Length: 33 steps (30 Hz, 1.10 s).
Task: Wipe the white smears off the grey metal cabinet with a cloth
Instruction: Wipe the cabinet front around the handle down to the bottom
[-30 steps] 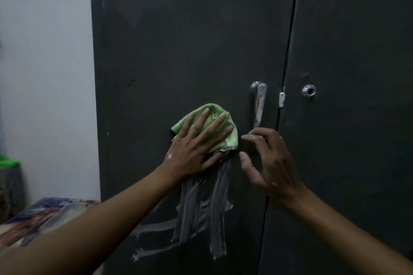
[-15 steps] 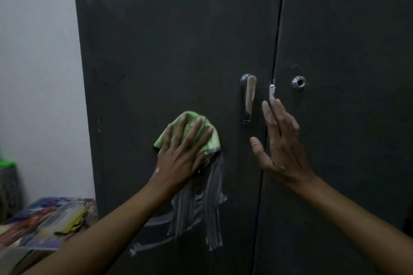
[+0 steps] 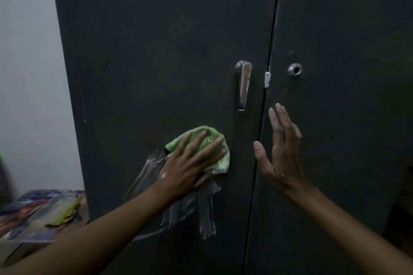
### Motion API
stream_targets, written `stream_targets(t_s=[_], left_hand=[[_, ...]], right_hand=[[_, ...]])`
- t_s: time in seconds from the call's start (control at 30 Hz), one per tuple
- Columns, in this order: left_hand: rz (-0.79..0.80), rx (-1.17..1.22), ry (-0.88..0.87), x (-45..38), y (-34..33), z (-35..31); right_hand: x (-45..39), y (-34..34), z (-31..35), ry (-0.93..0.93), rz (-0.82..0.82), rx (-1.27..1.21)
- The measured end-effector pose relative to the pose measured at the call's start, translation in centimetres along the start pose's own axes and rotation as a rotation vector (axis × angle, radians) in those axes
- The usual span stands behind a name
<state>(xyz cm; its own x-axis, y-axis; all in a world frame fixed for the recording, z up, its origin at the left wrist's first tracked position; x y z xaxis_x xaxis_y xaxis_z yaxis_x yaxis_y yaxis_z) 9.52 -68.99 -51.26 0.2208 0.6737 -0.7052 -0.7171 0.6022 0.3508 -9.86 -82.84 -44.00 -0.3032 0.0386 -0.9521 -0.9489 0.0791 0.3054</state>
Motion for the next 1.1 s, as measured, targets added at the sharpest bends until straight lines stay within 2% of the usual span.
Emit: stream_targets(t_s=[0.1, 0.27, 0.37, 0.47, 0.6, 0.7, 0.87, 1.0, 1.1], left_hand=[[0.076, -0.012, -0.072, 4.9, -1.3, -1.0], [0.167, -0.021, -0.153, 8.4, -1.6, 1.4], [0.179, -0.064, -0.061, 9.3, -1.1, 3.8], [0.151, -0.051, 0.045, 9.7, -0.6, 3.5], [0.144, 0.01, 0.102, 9.6, -1.0, 0.2], [0.198, 0.01, 0.172, 9.3, -1.9, -0.5], [0.202, 0.034, 0.195, 8.7, -1.7, -0.5], [0.125, 0.031, 0.244, 6.5, -0.4, 1.2], [0.026, 0.004, 0.408, 2.6, 0.9, 5.8]], right_hand=[[0.7, -0.5, 0.6, 0.038, 0.038, 0.024], [1.1, -0.4, 1.1, 0.043, 0.078, 0.032], [1.5, 0.3, 0.3, 0.039, 0.092, 0.047], [1.9, 0.8, -0.8, 0.014, 0.107, 0.056], [2.8, 0.4, -1.1, -0.042, 0.096, -0.001], [3.6, -0.7, -0.4, -0.017, 0.118, -0.032], [3.5, -2.4, 0.9, 0.029, 0.138, -0.046], [2.0, -3.0, 1.5, 0.047, 0.13, -0.046], [1.7, -3.5, 1.9, 0.044, 0.118, -0.062]])
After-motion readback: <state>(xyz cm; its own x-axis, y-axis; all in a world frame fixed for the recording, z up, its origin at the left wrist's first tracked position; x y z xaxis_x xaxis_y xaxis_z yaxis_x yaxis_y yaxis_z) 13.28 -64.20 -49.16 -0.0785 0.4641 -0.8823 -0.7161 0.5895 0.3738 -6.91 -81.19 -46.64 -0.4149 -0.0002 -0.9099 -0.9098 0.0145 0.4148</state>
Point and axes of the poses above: each hand's wrist, its own x-axis away from the middle knuckle, its own y-axis out of the back of the hand, z = x × y, the point moved 6 cm from there along -x, towards the middle knuckle, and after that the axes turned 7 degrees about -x, right-handed, at the moved point
